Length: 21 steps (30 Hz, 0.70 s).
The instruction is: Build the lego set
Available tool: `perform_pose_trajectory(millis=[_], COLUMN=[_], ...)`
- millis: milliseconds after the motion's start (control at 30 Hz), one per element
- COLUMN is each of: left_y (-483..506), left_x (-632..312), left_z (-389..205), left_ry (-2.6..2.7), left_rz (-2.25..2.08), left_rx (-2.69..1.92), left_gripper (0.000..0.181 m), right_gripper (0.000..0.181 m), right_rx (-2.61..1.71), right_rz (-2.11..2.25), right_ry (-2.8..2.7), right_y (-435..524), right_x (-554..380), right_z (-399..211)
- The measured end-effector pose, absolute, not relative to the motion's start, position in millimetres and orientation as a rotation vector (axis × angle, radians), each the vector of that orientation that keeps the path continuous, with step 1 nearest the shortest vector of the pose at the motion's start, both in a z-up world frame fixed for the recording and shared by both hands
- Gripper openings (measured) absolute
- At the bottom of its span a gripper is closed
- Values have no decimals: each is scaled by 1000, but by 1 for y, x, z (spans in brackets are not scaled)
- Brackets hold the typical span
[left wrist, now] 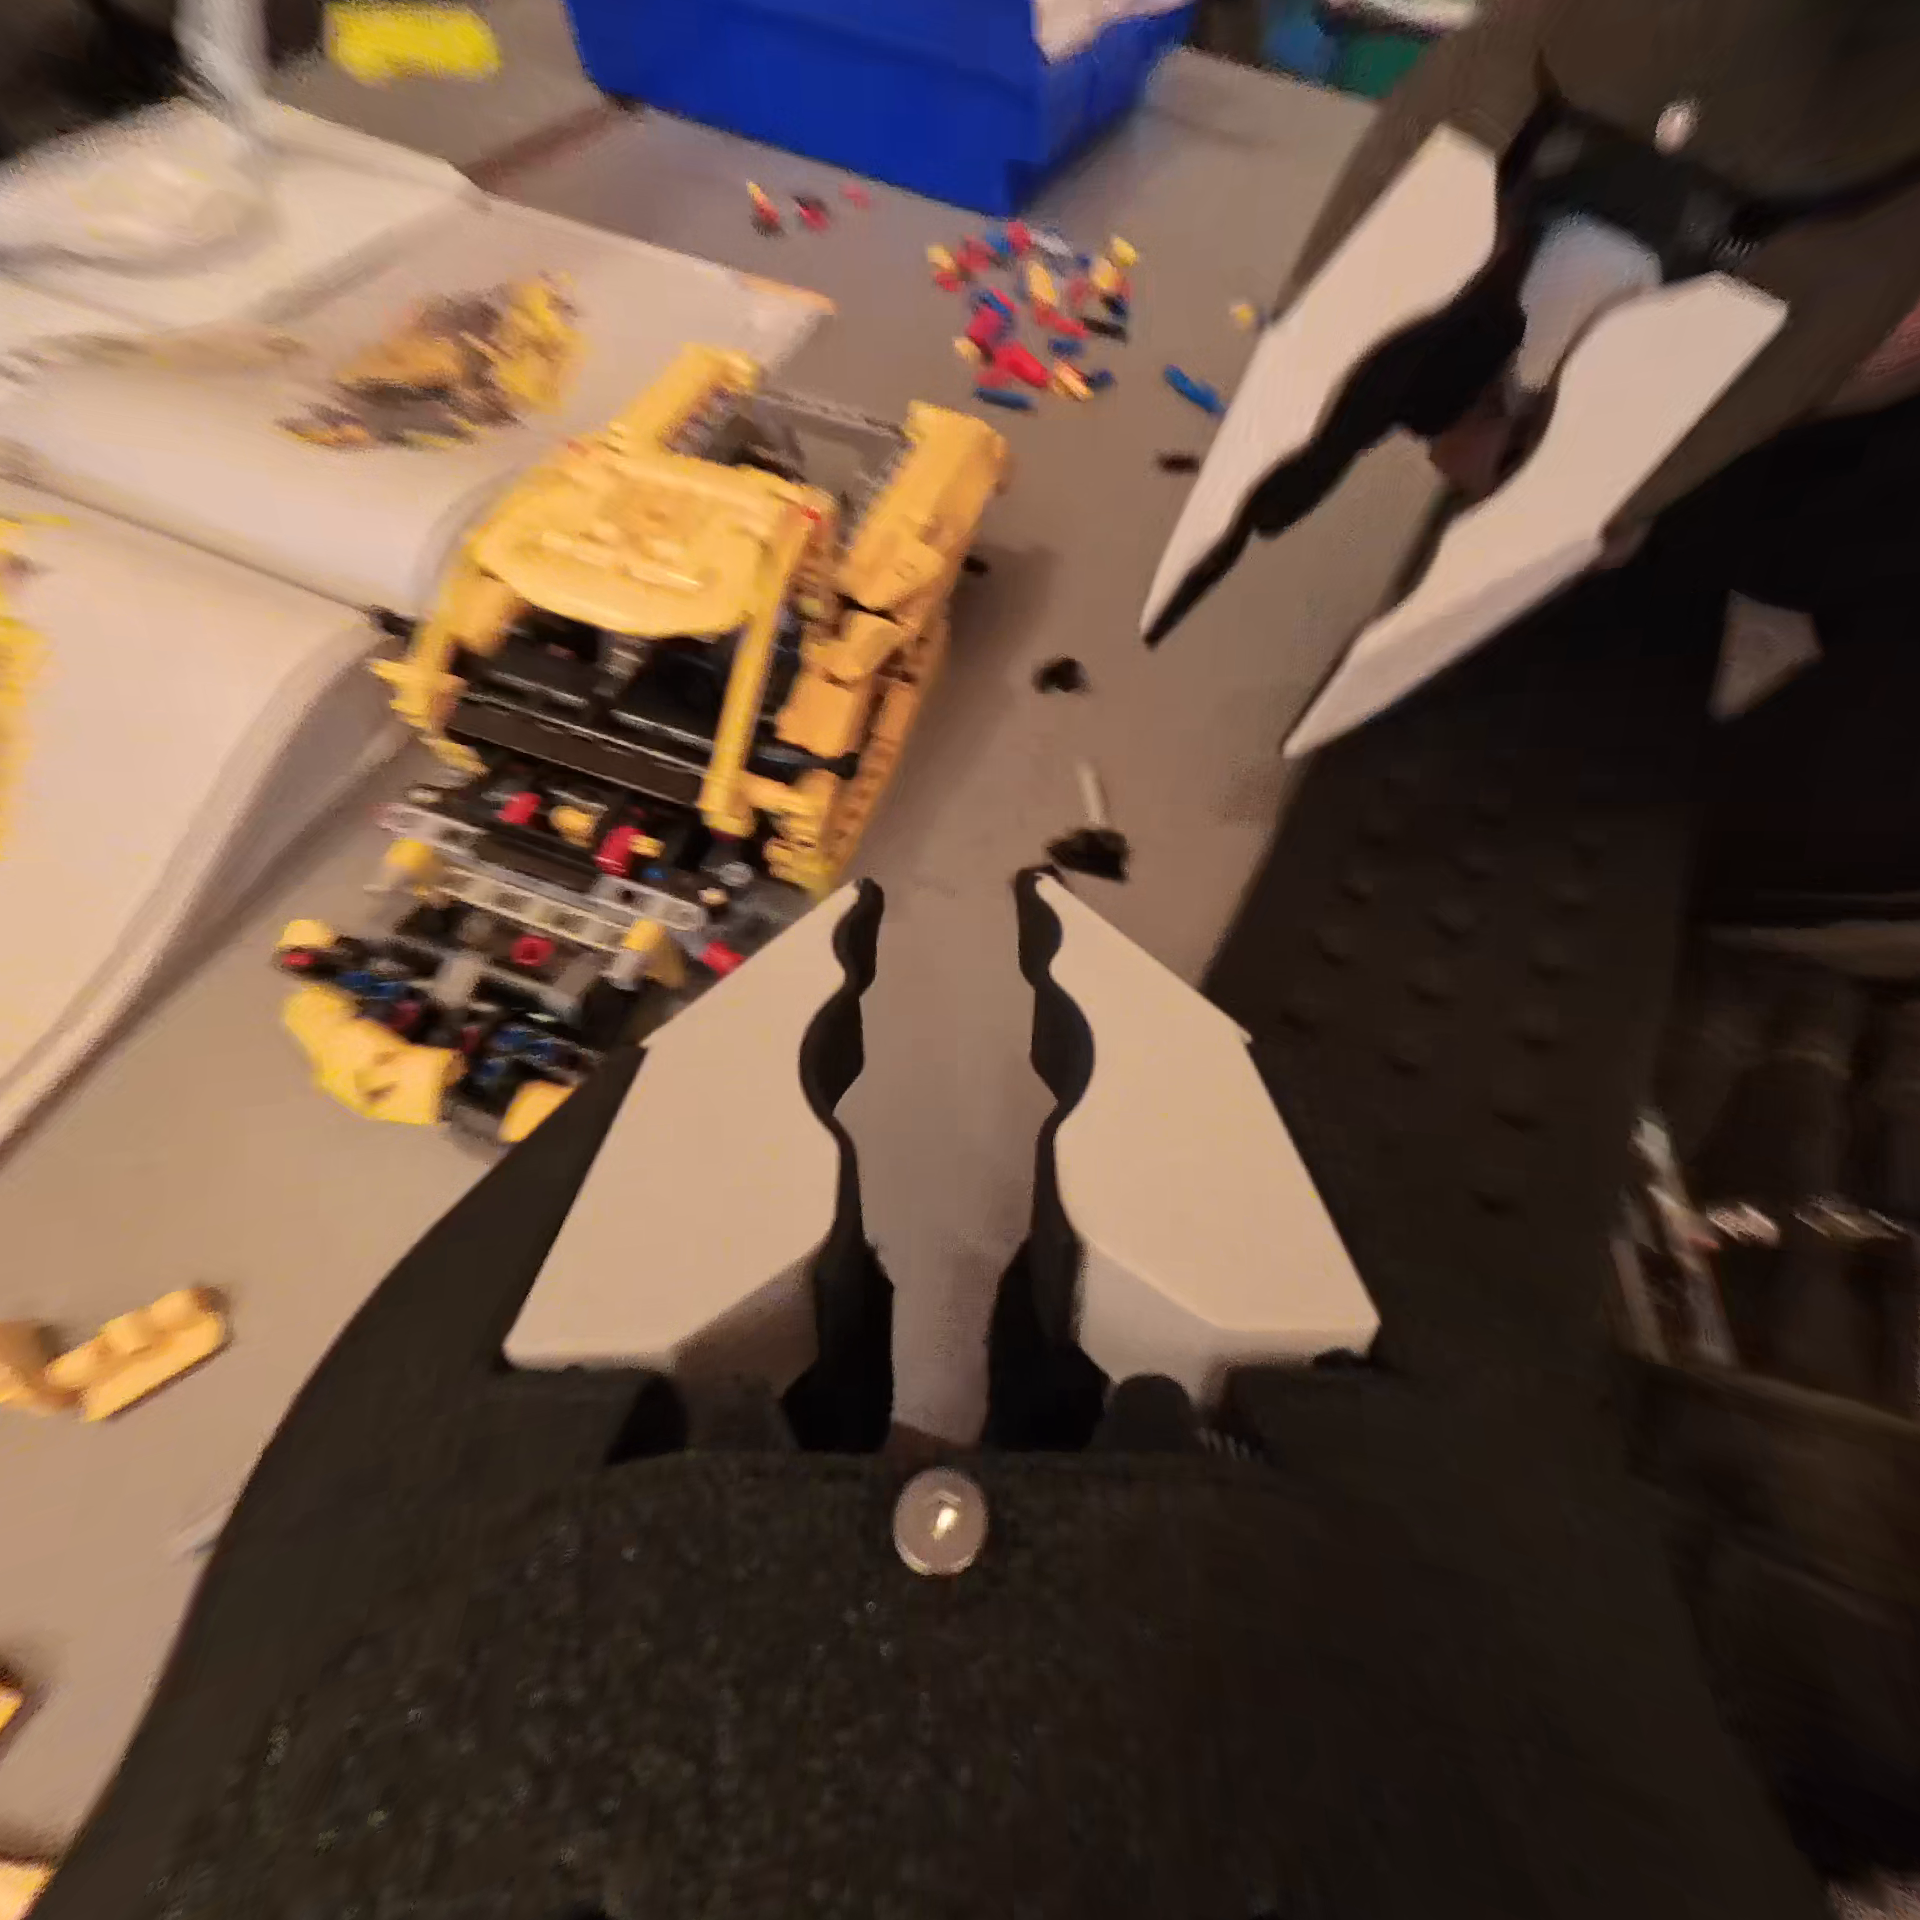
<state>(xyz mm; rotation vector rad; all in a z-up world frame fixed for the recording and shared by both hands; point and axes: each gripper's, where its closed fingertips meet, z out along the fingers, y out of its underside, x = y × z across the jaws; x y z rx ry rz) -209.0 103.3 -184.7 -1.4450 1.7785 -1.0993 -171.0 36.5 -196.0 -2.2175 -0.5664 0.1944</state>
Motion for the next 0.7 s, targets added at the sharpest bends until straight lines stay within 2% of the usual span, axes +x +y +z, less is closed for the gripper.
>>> perform_pose_trajectory(millis=[133,233,300,700], left_y=[156,189,208,244], left_x=[-215,-227,-231,-241], left_z=[-173,-157,-156,-159], left_ry=[1434,1191,1088,951], left_rz=[-1021,-1085,-1087,-973], left_rx=[-1516,-1564,-1613,-1660], left_gripper=[26,22,22,22], right_gripper=[40,27,34,33], right_rx=[-2154,-2005,-2031,-1987], right_rz=[157,246,273,232], right_ry=[-450,-291,-258,-139], right_y=[66,75,74,82], right_x=[-157,-151,-143,-117], right_z=[-197,-189,-194,-187])
